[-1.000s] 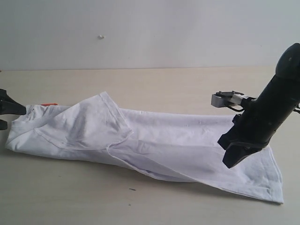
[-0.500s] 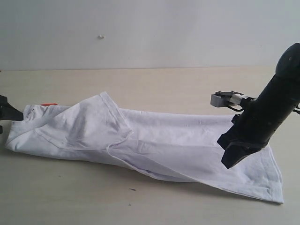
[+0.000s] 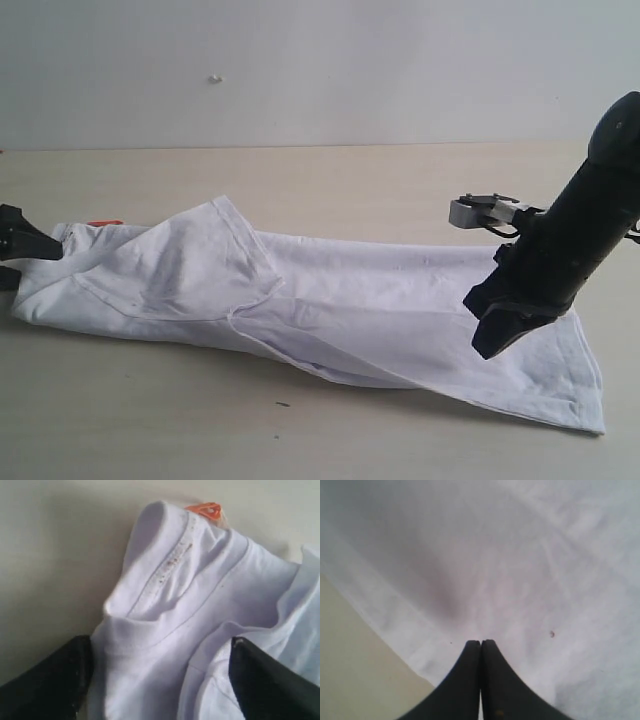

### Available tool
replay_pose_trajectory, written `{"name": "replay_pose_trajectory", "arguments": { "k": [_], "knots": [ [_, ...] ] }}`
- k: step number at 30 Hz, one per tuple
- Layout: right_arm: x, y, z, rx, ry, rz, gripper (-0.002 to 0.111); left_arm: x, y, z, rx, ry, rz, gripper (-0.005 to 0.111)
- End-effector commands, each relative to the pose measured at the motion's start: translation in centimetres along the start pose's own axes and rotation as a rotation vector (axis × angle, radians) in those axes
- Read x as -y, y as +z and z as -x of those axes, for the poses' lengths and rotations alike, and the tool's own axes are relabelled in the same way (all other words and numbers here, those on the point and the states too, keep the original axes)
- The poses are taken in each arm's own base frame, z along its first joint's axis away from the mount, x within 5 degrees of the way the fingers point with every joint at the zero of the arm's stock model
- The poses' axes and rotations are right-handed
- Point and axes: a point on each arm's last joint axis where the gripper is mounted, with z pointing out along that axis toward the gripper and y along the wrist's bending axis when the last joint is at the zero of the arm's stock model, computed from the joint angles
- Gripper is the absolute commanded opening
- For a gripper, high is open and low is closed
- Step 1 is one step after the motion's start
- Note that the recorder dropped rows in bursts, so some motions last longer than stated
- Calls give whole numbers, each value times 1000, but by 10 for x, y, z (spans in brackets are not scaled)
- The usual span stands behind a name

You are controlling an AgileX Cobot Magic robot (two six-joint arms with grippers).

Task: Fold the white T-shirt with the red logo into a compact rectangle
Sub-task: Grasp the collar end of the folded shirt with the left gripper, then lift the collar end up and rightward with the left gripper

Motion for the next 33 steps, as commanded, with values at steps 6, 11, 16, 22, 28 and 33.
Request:
{"name": "replay_pose_trajectory", "arguments": {
  "k": [6,11,16,22,28,33],
  "knots": [
    [-1,-2,2,24,-9,-8,0,12,29,-27,-204,49,-146,71],
    [-2,-2,2,28,-7,-6,0,35,48,-39,-317,141,-175,50],
    [-2,-2,2,24,-4,-1,0,44,53,-43,-351,162,-184,0],
    [-3,-2,1,24,0,8,0,43,38,-41,-373,108,-246,0],
    [-1,-2,4,47,4,-15,0,33,-12,-43,-333,25,-255,0],
    [1,-3,7,81,35,-41,0,43,-52,-51,-227,4,-232,0]
  ]
}}
